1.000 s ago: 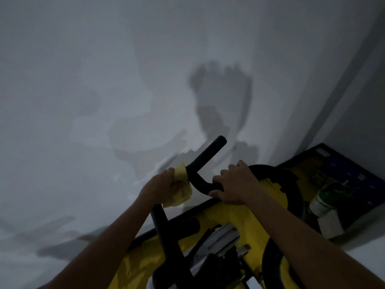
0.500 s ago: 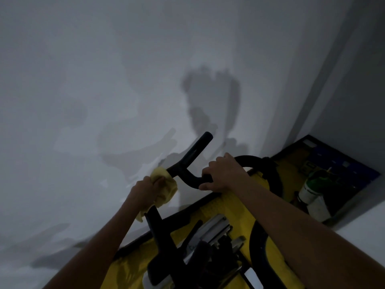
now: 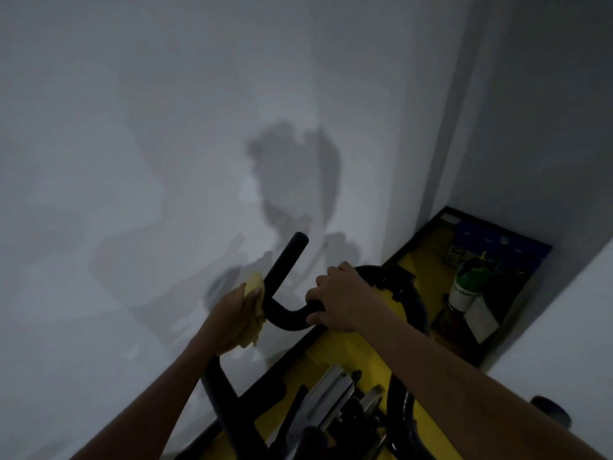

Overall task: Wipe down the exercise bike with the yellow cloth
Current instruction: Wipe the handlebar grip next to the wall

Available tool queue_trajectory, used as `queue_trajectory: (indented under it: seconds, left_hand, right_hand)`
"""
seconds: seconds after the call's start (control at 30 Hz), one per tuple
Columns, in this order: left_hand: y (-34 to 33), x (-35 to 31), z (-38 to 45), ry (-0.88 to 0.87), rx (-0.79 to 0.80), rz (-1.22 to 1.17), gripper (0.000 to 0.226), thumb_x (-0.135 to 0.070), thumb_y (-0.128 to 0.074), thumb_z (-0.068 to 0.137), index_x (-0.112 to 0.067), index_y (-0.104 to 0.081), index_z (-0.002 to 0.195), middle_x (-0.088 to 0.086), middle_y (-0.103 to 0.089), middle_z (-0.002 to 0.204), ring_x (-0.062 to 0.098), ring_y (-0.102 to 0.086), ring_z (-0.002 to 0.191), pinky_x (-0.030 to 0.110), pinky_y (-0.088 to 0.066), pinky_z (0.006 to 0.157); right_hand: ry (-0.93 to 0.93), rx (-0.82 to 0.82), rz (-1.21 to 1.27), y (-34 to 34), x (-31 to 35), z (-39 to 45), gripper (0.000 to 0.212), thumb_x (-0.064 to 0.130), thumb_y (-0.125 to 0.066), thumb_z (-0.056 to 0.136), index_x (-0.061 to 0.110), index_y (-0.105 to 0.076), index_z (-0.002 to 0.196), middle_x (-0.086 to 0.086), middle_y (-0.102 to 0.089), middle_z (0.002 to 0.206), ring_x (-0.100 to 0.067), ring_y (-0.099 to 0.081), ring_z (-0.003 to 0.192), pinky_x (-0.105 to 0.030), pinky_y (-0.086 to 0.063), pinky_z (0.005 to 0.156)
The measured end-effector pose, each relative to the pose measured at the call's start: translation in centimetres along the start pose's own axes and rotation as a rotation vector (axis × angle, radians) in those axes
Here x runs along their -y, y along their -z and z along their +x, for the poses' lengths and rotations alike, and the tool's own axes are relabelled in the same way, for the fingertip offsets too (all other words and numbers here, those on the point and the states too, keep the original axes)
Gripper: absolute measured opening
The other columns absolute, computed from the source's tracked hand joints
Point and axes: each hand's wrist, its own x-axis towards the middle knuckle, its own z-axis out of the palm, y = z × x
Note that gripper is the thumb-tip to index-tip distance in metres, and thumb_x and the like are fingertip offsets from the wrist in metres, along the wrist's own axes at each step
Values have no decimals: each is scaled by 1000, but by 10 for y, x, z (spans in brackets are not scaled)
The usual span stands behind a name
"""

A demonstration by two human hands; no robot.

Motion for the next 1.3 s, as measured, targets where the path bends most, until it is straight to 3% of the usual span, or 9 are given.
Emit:
queue_trajectory:
  seconds: [0.2, 0.43, 0.57, 0.67, 0.77, 0.87, 0.93, 1.2, 1.3]
  left_hand:
    - [-10, -13, 40, -76, -105, 452, 42, -55, -31, 102, -24, -58, 98, -1, -65, 81, 12, -63, 72, 27, -49, 66]
    - [-46, -39, 95, -183, -166, 438, 51, -61, -30, 100, -18, -57, 106, -1, -67, 89, 17, -65, 78, 26, -46, 64]
    - [-51, -63, 120, -125, -152, 426, 67, -65, -22, 99, -13, -62, 85, 4, -66, 79, 22, -64, 77, 31, -48, 69]
    - [-54, -81, 145, 50, -117, 332, 72, -69, -28, 96, -9, -65, 85, 10, -67, 82, 26, -63, 80, 36, -50, 81]
    - [-51, -82, 156, 72, -4, 244, 76, -80, -41, 82, -12, -72, 96, 13, -73, 98, 31, -68, 94, 46, -52, 96]
    - [-50, -76, 147, 3, -48, 251, 73, -86, -38, 80, -20, -62, 60, 0, -67, 63, 22, -65, 66, 40, -55, 83]
    - [-50, -75, 137, -19, -60, 277, 74, -86, -33, 82, -21, -57, 55, -3, -61, 55, 16, -58, 56, 34, -50, 72]
    - [-36, -41, 105, -65, -119, 471, 77, -77, -24, 91, -11, -64, 91, 2, -64, 81, 25, -64, 81, 39, -53, 80]
    - [-31, -29, 93, -84, -89, 524, 76, -75, -21, 91, -12, -63, 94, 3, -64, 79, 27, -66, 81, 33, -52, 71]
  right_hand:
    - [0, -9, 47, 0, -1, 2, 51, 63, -41, 100, 30, -57, 135, -1, -59, 121, -24, -50, 113, -40, -32, 104]
    - [0, -12, 89, -3, -1, 6, 53, 62, -42, 100, 28, -56, 138, -3, -58, 123, -26, -48, 113, -39, -28, 102]
    - [-9, -15, 110, -2, -2, 8, 52, 62, -42, 100, 28, -56, 137, -2, -57, 121, -25, -47, 111, -39, -28, 102]
    - [-17, -6, 117, 0, -1, 8, 52, 63, -41, 100, 30, -55, 138, -1, -57, 122, -24, -47, 110, -39, -30, 102]
    - [-34, 15, 110, 1, -1, 9, 52, 64, -40, 99, 32, -56, 137, 1, -57, 120, -22, -47, 109, -38, -30, 101]
    - [-42, 25, 104, 2, -1, 11, 52, 65, -41, 98, 33, -57, 135, 1, -58, 119, -22, -46, 109, -38, -29, 101]
    - [-46, 35, 91, 3, 0, 12, 52, 65, -40, 98, 33, -57, 135, 1, -58, 119, -21, -47, 109, -39, -29, 102]
    - [-56, 52, 81, 3, 1, 15, 52, 66, -43, 97, 33, -58, 134, 1, -59, 118, -21, -47, 109, -39, -27, 102]
    - [-56, 43, 80, 3, 2, 14, 52, 66, -43, 97, 33, -59, 133, 2, -60, 117, -21, -48, 109, -38, -28, 102]
